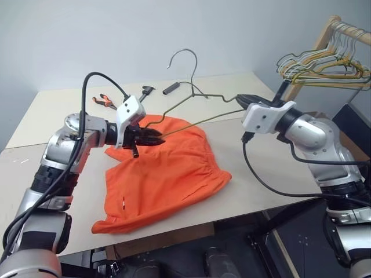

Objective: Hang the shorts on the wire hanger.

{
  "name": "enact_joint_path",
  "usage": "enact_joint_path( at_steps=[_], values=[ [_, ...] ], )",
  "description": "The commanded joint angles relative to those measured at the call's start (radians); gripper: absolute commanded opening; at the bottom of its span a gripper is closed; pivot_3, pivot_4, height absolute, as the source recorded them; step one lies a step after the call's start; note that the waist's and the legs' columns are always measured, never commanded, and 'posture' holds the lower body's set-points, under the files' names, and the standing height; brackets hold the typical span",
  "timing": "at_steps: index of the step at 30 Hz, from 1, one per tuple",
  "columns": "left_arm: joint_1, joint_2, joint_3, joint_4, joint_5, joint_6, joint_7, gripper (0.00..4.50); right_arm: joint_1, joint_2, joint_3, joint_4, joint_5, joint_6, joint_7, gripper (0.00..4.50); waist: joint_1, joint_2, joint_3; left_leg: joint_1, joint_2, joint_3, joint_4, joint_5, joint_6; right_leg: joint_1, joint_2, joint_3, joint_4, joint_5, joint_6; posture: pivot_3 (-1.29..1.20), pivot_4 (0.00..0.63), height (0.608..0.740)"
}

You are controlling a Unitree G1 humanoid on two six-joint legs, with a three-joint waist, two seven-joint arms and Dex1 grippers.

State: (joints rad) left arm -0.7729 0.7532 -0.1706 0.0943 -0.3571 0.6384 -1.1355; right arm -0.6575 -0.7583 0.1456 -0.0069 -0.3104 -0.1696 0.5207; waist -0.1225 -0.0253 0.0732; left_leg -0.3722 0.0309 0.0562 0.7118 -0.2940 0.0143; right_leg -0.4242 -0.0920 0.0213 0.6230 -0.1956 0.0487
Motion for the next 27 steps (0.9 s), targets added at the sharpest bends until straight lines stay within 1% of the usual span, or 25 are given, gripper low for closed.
enact_joint_path(
  at_steps=[1, 7, 10, 16, 17, 19, 21, 23, 24, 27],
  values=[
    [-0.004, 0.001, 0.044, -0.031, -0.020, 0.003, -0.006, 0.01, -0.025, 0.000, -0.049, -0.040, 0.002, 0.016, -0.008, 0.00, 0.000, 0.000, 0.000, 0.000, 0.000, 0.000, 0.000, 0.000, 0.000, 0.000, 0.000, 0.000, 0.000, 0.000, 0.000, -0.09, 0.000, 0.740],
    [-0.004, 0.006, 0.054, -0.041, -0.009, -0.010, -0.002, 0.01, -0.011, -0.016, -0.050, -0.050, 0.008, 0.007, 0.009, 0.00, 0.000, 0.000, 0.000, 0.000, 0.000, 0.000, 0.000, 0.000, 0.000, 0.000, 0.000, 0.000, 0.000, 0.000, 0.000, -0.09, 0.001, 0.740],
    [0.007, 0.027, 0.068, -0.063, -0.014, -0.007, -0.013, 0.00, 0.031, -0.062, -0.066, -0.077, 0.059, -0.017, 0.079, 0.73, 0.000, 0.000, 0.000, 0.000, 0.000, 0.000, 0.000, 0.000, 0.000, 0.000, 0.000, 0.000, 0.000, 0.000, 0.000, -0.10, 0.007, 0.740],
    [0.080, 0.095, 0.076, -0.120, 0.014, -0.049, -0.025, 0.00, 0.112, -0.157, -0.130, -0.145, 0.225, 0.000, 0.250, 2.68, 0.001, 0.000, 0.000, 0.000, 0.000, 0.000, 0.000, -0.001, 0.001, 0.000, 0.000, 0.001, 0.000, 0.000, 0.001, -0.10, 0.020, 0.740],
    [0.092, 0.109, 0.073, -0.131, 0.024, -0.052, -0.022, 0.00, 0.119, -0.174, -0.142, -0.157, 0.276, 0.030, 0.298, 3.00, 0.001, 0.000, 0.000, 0.000, 0.000, 0.000, 0.000, -0.001, 0.001, 0.000, 0.000, 0.000, 0.000, 0.000, 0.001, -0.09, 0.021, 0.740],
    [0.125, 0.147, 0.060, -0.158, 0.053, -0.096, -0.044, 0.00, 0.115, -0.223, -0.162, -0.191, 0.434, 0.179, 0.446, 3.74, 0.000, 0.000, 0.000, 0.002, 0.000, 0.001, 0.000, -0.001, 0.001, 0.000, 0.000, 0.001, 0.000, 0.000, 0.000, -0.09, 0.024, 0.740],
    [0.144, 0.170, 0.050, -0.173, 0.068, -0.134, -0.072, 0.00, 0.095, -0.252, -0.166, -0.206, 0.524, 0.294, 0.525, 4.43, 0.000, 0.000, 0.000, 0.003, 0.001, 0.001, 0.000, -0.001, 0.001, 0.001, 0.001, 0.001, 0.000, 0.000, 0.000, -0.09, 0.025, 0.740],
    [0.159, 0.190, 0.041, -0.185, 0.067, -0.161, -0.111, 0.00, 0.028, -0.279, -0.136, -0.198, 0.596, 0.442, 0.612, 4.48, 0.001, 0.000, 0.000, 0.003, 0.001, 0.001, 0.000, -0.001, 0.001, 0.001, 0.000, 0.001, 0.000, 0.000, 0.000, -0.09, 0.024, 0.740],
    [0.162, 0.195, 0.039, -0.188, 0.065, -0.168, -0.126, 0.00, -0.003, -0.287, -0.120, -0.189, 0.615, 0.487, 0.649, 4.48, 0.001, 0.000, 0.000, 0.003, 0.001, 0.002, 0.000, -0.001, 0.001, 0.001, 0.000, 0.002, 0.001, 0.000, 0.000, -0.09, 0.024, 0.740],
    [0.164, 0.198, 0.035, -0.205, 0.051, -0.200, -0.179, 0.00, -0.128, -0.267, -0.013, -0.121, 0.598, 0.583, 0.758, 4.48, 0.001, 0.000, 0.000, 0.004, 0.001, 0.003, 0.000, -0.001, 0.001, 0.001, 0.000, 0.002, 0.000, 0.000, 0.000, -0.09, 0.023, 0.740]
  ],
)
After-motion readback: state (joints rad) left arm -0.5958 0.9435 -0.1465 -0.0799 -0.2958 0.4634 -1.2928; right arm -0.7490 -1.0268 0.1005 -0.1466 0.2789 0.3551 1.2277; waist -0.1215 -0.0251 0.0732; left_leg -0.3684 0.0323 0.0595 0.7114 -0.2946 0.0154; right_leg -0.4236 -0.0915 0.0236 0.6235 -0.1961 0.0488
